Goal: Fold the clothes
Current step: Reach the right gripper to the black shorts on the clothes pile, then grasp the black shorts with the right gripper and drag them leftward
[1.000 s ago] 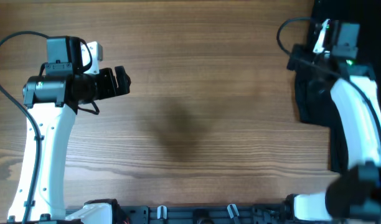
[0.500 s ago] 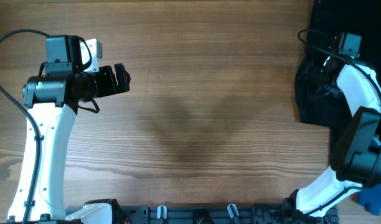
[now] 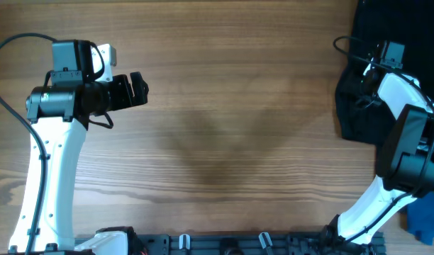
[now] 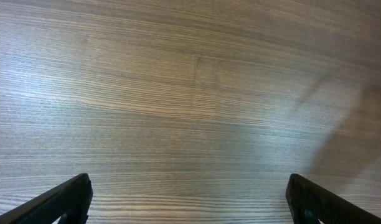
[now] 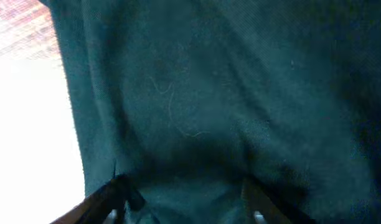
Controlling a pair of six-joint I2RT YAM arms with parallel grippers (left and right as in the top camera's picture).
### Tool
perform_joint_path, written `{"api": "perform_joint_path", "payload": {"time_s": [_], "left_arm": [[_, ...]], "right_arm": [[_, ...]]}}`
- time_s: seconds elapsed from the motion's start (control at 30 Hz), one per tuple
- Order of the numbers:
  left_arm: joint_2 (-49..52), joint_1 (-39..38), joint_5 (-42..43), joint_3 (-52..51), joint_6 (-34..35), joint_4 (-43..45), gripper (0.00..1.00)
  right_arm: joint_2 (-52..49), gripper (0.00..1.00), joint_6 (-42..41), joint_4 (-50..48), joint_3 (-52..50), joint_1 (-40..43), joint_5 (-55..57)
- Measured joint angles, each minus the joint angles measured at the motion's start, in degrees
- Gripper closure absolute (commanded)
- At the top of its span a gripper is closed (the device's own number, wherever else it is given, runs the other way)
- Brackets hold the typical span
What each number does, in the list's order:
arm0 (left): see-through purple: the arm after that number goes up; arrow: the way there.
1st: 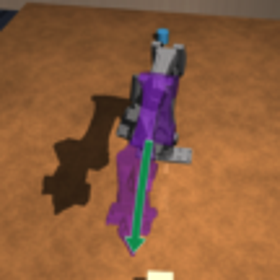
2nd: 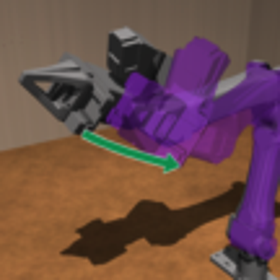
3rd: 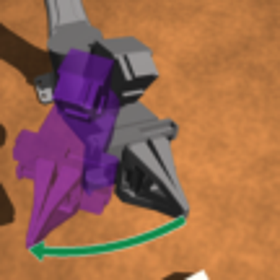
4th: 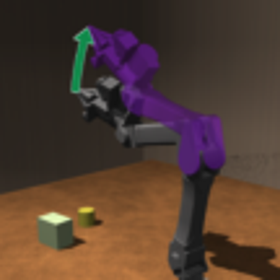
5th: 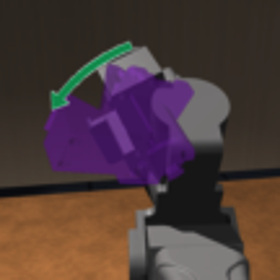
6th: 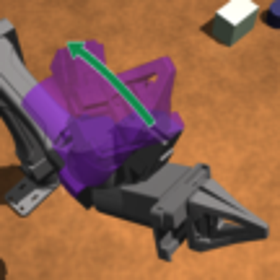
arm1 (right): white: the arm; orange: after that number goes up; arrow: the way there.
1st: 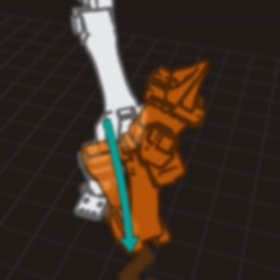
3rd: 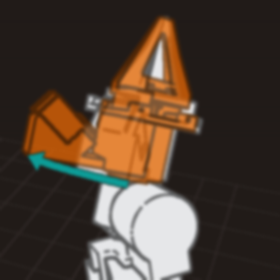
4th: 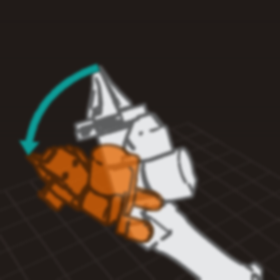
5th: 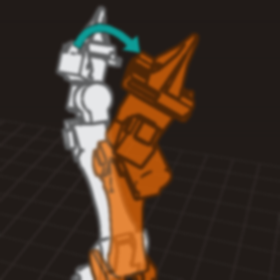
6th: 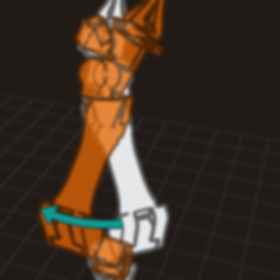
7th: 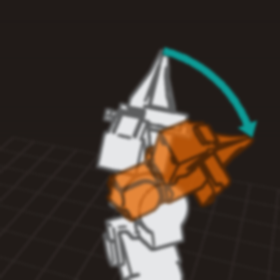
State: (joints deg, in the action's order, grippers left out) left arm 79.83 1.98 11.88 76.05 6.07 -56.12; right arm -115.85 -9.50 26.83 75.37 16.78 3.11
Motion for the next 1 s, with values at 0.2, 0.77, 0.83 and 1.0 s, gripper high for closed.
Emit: {"api": "perform_joint_path", "payload": {"time_s": [0.2, 0.77, 0.83, 1.0], "left_arm": [[0.0, 0.0, 0.0, 0.0, 0.0, 0.0, 0.0], [0.0, 0.0, 0.0, 0.0, -0.2, 1.4, 0.0], [0.0, 0.0, 0.0, 0.0, -0.2, 2.4, 0.0], [0.0, 0.0, 0.0, 0.0, -0.2, 3.6, 0.0]], "right_arm": [[-0.5, 0.86, 0.5, -0.7, 0.0, 0.6, 0.4], [2.4, 0.96, 4.6, 4.2, 0.5, 0.9, -15.1], [6.7, 0.95, 5.1, 6.3, 0.8, -1.7, -17.4], [16.5, 0.96, 5.3, 6.8, 2.6, -11.4, -20.2]]}}
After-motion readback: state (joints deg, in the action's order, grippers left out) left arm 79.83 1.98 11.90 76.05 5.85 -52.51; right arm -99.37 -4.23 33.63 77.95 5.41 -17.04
